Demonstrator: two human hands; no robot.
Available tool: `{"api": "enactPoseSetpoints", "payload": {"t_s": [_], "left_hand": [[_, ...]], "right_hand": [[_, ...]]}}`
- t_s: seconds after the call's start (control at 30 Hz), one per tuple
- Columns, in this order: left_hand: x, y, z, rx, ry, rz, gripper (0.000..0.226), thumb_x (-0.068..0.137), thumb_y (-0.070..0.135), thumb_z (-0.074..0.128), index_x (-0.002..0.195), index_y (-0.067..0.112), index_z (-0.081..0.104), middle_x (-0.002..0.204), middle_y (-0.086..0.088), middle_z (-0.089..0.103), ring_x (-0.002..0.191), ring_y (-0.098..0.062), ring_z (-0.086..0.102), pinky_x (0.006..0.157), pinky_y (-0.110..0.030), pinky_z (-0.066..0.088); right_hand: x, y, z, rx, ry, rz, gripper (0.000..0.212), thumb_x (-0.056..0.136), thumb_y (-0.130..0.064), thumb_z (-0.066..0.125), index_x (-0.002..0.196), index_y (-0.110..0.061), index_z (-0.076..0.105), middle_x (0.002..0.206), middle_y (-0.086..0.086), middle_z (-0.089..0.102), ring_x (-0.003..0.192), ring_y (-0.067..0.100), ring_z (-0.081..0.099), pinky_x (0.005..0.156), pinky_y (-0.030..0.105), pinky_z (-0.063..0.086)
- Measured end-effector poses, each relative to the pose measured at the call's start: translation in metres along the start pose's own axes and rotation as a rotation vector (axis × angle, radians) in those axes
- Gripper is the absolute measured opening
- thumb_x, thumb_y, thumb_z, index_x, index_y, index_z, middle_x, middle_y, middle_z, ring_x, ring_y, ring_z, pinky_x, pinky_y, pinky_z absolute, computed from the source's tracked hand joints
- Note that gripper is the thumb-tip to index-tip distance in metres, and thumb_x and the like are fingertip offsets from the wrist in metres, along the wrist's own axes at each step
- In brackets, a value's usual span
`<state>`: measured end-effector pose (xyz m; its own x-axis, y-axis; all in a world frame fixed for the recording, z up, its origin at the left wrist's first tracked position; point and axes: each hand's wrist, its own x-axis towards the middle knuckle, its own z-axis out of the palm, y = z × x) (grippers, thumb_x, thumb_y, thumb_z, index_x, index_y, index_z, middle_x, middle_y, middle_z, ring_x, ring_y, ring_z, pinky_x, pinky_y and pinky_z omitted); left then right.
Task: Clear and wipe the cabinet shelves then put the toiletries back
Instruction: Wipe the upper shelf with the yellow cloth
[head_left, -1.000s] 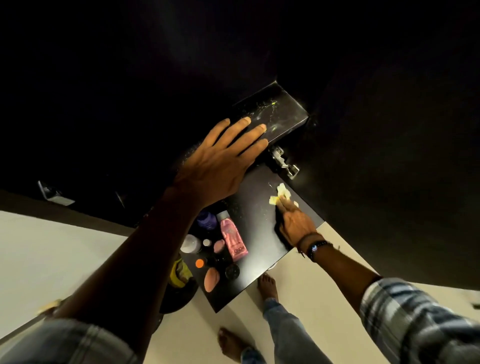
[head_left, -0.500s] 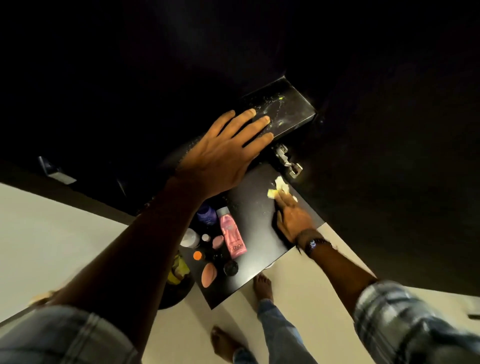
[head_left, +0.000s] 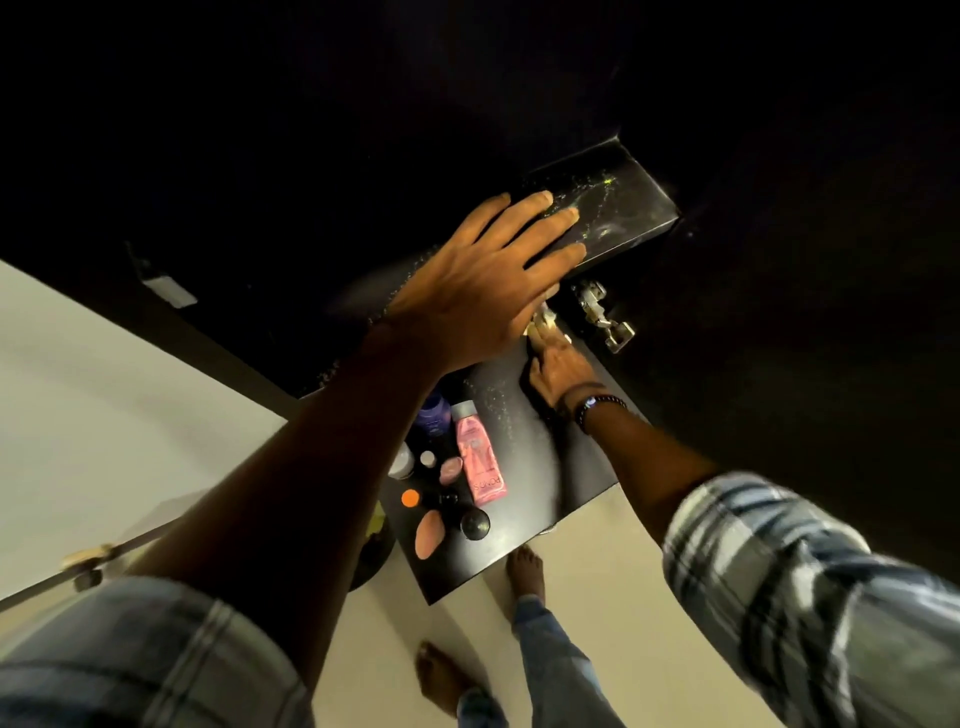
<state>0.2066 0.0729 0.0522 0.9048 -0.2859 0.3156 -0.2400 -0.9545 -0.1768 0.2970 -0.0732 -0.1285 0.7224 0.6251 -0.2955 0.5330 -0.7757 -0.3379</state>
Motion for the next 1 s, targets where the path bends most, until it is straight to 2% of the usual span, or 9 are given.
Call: {"api": "enactPoseSetpoints", "payload": {"t_s": [0.07, 0.17, 0.37, 0.53, 0.63, 0.73, 0.83, 0.93, 1.0], "left_hand": [[0.0, -0.001, -0.001, -0.013, -0.002, -0.006, 0.041, 0.097, 0.03, 0.04, 0.136, 0.017, 0.044, 0.147, -0.009, 0.04, 0.137, -0.028, 0.033, 0.111, -0.044, 0.026], [0.0, 0.0, -0.001, -0.022, -0.005, -0.011, 0.042, 0.097, 0.03, 0.038, 0.136, 0.017, 0.045, 0.147, -0.01, 0.041, 0.137, -0.028, 0.034, 0.111, -0.044, 0.026], [0.0, 0.002, 0.0, -0.029, 0.02, -0.03, 0.043, 0.097, 0.032, 0.037, 0.136, 0.016, 0.045, 0.147, -0.01, 0.04, 0.138, -0.028, 0.033, 0.112, -0.045, 0.026], [-0.001, 0.001, 0.001, -0.034, 0.017, -0.054, 0.045, 0.097, 0.033, 0.037, 0.138, 0.015, 0.042, 0.148, -0.009, 0.039, 0.139, -0.027, 0.031, 0.112, -0.044, 0.025], [-0.001, 0.0, 0.002, -0.027, 0.004, -0.067, 0.046, 0.098, 0.035, 0.035, 0.139, 0.015, 0.041, 0.148, -0.008, 0.039, 0.139, -0.026, 0.031, 0.112, -0.043, 0.025], [0.0, 0.001, 0.001, -0.039, -0.006, -0.07, 0.046, 0.097, 0.035, 0.035, 0.138, 0.015, 0.043, 0.147, -0.008, 0.04, 0.138, -0.026, 0.032, 0.112, -0.043, 0.027], [-0.001, 0.002, 0.001, -0.049, 0.008, -0.075, 0.045, 0.097, 0.036, 0.036, 0.136, 0.015, 0.045, 0.146, -0.009, 0.042, 0.138, -0.026, 0.033, 0.111, -0.043, 0.028], [-0.001, 0.002, 0.002, -0.048, 0.021, -0.071, 0.045, 0.097, 0.035, 0.036, 0.136, 0.014, 0.046, 0.145, -0.009, 0.042, 0.137, -0.027, 0.034, 0.111, -0.043, 0.027], [-0.001, 0.001, 0.002, -0.048, 0.037, -0.069, 0.044, 0.097, 0.035, 0.038, 0.134, 0.013, 0.047, 0.144, -0.01, 0.044, 0.137, -0.027, 0.035, 0.111, -0.044, 0.028]], "right_hand": [[0.01, -0.009, -0.005, 0.019, 0.0, 0.038, 0.049, 0.089, -0.012, 0.042, 0.137, -0.003, 0.042, 0.142, 0.02, 0.042, 0.125, 0.036, 0.047, 0.103, 0.032, 0.038], [-0.024, 0.0, -0.001, 0.005, -0.012, 0.026, 0.048, 0.092, -0.015, 0.043, 0.139, -0.008, 0.041, 0.142, 0.018, 0.045, 0.124, 0.035, 0.049, 0.103, 0.032, 0.038], [-0.102, 0.043, 0.009, -0.043, -0.064, 0.021, 0.084, 0.072, -0.042, 0.006, 0.148, -0.011, 0.028, 0.155, 0.008, 0.025, 0.141, 0.022, 0.031, 0.114, 0.027, 0.026], [-0.036, 0.031, -0.01, -0.058, -0.039, 0.006, 0.069, 0.083, -0.033, 0.023, 0.143, 0.0, 0.034, 0.151, 0.019, 0.031, 0.141, 0.029, 0.031, 0.115, 0.027, 0.02], [0.001, 0.01, -0.015, -0.011, -0.014, -0.025, 0.057, 0.086, -0.015, 0.043, 0.141, -0.003, 0.039, 0.149, 0.021, 0.034, 0.134, 0.033, 0.039, 0.109, 0.032, 0.032], [-0.004, -0.019, 0.002, 0.023, -0.056, -0.119, 0.051, 0.084, -0.005, 0.044, 0.135, -0.005, 0.046, 0.139, 0.022, 0.048, 0.124, 0.036, 0.05, 0.104, 0.034, 0.04], [-0.042, -0.023, 0.031, 0.037, -0.069, -0.254, 0.061, 0.08, 0.002, 0.044, 0.14, -0.008, 0.043, 0.149, 0.013, 0.038, 0.139, 0.026, 0.035, 0.114, 0.022, 0.017], [-0.082, 0.003, 0.052, 0.056, -0.014, -0.278, 0.055, 0.082, -0.006, 0.046, 0.136, -0.009, 0.05, 0.143, 0.011, 0.046, 0.132, 0.029, 0.046, 0.114, 0.04, 0.03], [-0.1, 0.015, 0.056, 0.026, 0.012, -0.274, 0.051, 0.085, -0.018, 0.04, 0.135, -0.01, 0.052, 0.141, 0.011, 0.049, 0.128, 0.029, 0.05, 0.11, 0.044, 0.032]]}}
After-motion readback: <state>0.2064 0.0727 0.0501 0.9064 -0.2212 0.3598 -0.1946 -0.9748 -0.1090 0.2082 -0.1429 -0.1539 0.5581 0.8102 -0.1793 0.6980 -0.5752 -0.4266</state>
